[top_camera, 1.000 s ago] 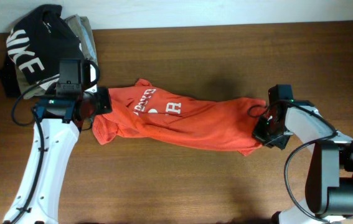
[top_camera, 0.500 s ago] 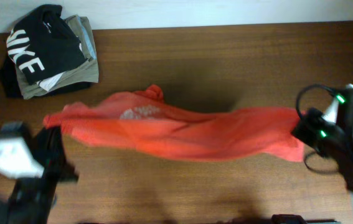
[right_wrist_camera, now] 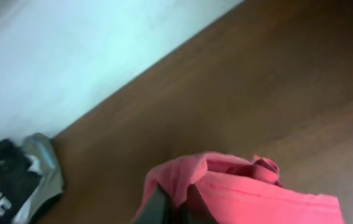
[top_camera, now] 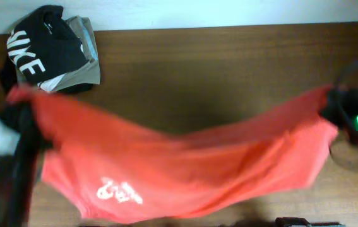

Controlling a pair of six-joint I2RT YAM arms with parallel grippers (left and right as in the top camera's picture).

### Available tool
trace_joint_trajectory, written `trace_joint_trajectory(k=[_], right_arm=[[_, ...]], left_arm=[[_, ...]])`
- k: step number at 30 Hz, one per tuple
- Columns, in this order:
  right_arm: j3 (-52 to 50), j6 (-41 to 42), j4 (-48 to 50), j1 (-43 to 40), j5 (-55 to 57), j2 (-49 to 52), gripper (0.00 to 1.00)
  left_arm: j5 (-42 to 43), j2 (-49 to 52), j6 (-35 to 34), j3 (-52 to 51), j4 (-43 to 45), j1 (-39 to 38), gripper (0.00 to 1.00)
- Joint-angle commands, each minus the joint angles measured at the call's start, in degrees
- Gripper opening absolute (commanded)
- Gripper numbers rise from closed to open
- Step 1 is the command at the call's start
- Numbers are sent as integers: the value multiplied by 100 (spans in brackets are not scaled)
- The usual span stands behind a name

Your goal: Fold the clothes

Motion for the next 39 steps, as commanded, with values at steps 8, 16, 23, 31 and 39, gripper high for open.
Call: trace_joint_trajectory(k=[8, 16, 23, 31, 39], right_arm=[[-48, -343, 1781, -136, -15, 3958, 99], [-44, -817, 533, -826, -39, 3713, 99], [-46, -964, 90, -914, 142, 3716, 99], [-52, -966, 199, -1043, 380, 4054, 99], [-52, -966, 275, -1043, 376, 4988, 91]], left_arm=[[852, 6111, -35, 98, 3112, 15, 99], [876, 4483, -33, 105, 992, 13, 99], [2096, 3748, -44, 46, -1792, -2, 99], [1617, 3759, -490, -1362, -2835, -590, 99], [2028, 3759, -634, -3296, -1799, -603, 94]])
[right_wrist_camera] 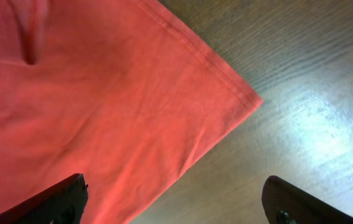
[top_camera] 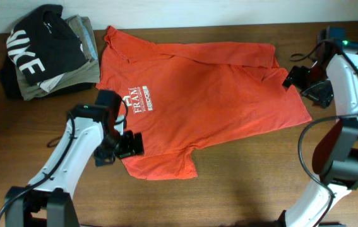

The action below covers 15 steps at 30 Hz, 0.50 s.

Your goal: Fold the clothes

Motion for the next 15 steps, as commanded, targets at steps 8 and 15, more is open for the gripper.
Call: trace_joint_trajectory(k=[8, 15], right_arm=[[76, 7, -22, -15, 96, 507, 93], [72, 9, -170, -11, 96, 507, 93]], left_arm=[[236, -13, -658, -1526, 1464, -17, 82], [232, 208, -656, -1576, 1906, -15, 62]])
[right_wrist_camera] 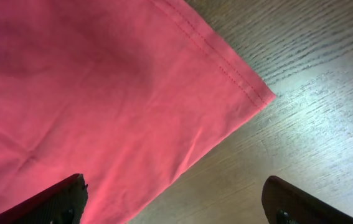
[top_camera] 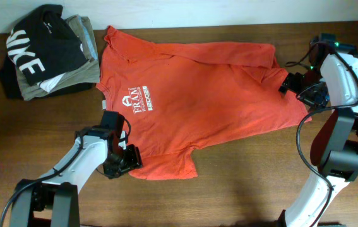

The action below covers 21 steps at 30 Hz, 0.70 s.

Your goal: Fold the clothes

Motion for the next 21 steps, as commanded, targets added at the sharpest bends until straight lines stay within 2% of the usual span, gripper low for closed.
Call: trace_joint_trajectory(k=[1, 2, 3, 4, 5, 12, 14, 20, 21], right_arm=[[72, 24, -42, -11, 92, 94, 93], [72, 22, -44, -9, 92, 94, 93], [72, 24, -44, -9, 92, 94, 93], [72, 22, -44, -11, 94, 94, 93], [72, 22, -50, -11, 96, 94, 99], [-321, -98, 247, -92, 518, 96, 99], [-614, 319, 433, -295, 879, 96, 99], [-1029, 306, 776, -861, 667, 96, 100], [-1226, 306, 957, -874, 592, 96, 95]], left_arm=[[61, 315, -50, -20, 118, -17, 54], [50, 459, 24, -20, 195, -15, 39], [9, 511, 59, -20, 216, -15, 30], [-114, 522, 59, -17, 234, -15, 15], [-258, 503, 57, 9, 234, -11, 0], [-374, 385, 59, 269, -72, 345, 0], [-372, 385, 61, 269, -114, 522, 1], [-369, 385, 59, 269, -133, 601, 1], [-372, 385, 61, 269, -144, 601, 1]])
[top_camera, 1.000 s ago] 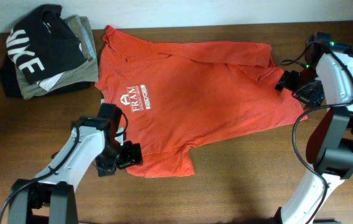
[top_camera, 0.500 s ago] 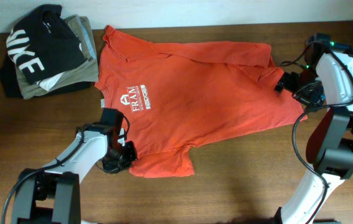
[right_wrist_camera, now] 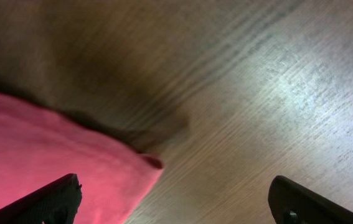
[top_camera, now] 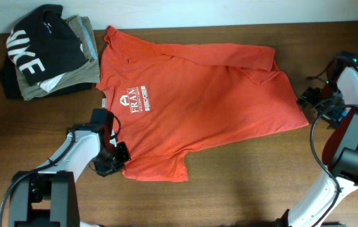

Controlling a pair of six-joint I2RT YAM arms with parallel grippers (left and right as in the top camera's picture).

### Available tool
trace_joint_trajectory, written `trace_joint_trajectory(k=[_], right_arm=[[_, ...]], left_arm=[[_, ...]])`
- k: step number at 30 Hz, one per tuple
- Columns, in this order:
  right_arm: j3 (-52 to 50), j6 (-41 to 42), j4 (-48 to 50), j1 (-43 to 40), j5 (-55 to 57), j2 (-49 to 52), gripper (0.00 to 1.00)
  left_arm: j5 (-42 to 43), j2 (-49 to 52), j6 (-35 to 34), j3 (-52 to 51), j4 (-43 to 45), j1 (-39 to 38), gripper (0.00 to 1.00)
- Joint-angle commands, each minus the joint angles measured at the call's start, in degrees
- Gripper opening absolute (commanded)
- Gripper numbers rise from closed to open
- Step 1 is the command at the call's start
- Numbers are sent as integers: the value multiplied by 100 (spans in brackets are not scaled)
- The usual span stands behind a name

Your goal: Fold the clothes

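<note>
An orange-red T-shirt (top_camera: 197, 94) with a white chest logo lies spread flat on the wooden table, collar at the far left. My left gripper (top_camera: 110, 159) sits low at the shirt's near-left hem; the overhead view does not show how its jaws stand. Just right of the shirt's right corner, my right gripper (top_camera: 314, 104) hovers above bare wood. In the right wrist view the right gripper (right_wrist_camera: 176, 208) is wide open with nothing between its fingers, and the shirt's corner (right_wrist_camera: 58, 155) lies by the left finger (right_wrist_camera: 55, 199).
A pile of folded clothes (top_camera: 46, 50), a black top with white lettering on grey garments, sits at the far left corner beside the collar. Bare table (top_camera: 248, 183) runs along the near side and to the right of the shirt.
My right gripper has moved right, from over the shirt's corner to bare wood beside it, still open. The left gripper has shifted slightly left, and the shirt's near-left flap sits a little further left.
At first both grippers held the shirt stretched in the air above the table. Then it lay flat, with the right gripper open above its right corner and the left one by the near-left hem. Both stayed near those edges; now the right one is off the cloth.
</note>
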Motion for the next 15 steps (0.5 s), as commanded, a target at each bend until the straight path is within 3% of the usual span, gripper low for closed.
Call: trace_joint_trajectory(k=[1, 4, 7, 10, 11, 12, 15], right_arm=[[-511, 70, 374, 9, -208, 57, 91], [-988, -149, 949, 13, -695, 57, 88], [-1158, -149, 1145, 7, -682, 57, 76], [-1158, -142, 1198, 9, -671, 57, 43], [-1152, -142, 1196, 7, -671, 55, 20], [-1102, -101, 1117, 7, -669, 55, 4], [-743, 101, 568, 4, -673, -234, 4]], left_arm=[[-103, 39, 52, 85, -35, 20, 0], [-103, 39, 57, 85, -136, 20, 1], [-103, 39, 57, 85, -138, 20, 0], [-103, 39, 74, 92, -142, 20, 1], [-103, 37, 98, 122, -157, 20, 1], [-105, 2, 175, 216, -269, 20, 0], [-111, -407, 313, 719, -662, 17, 1]])
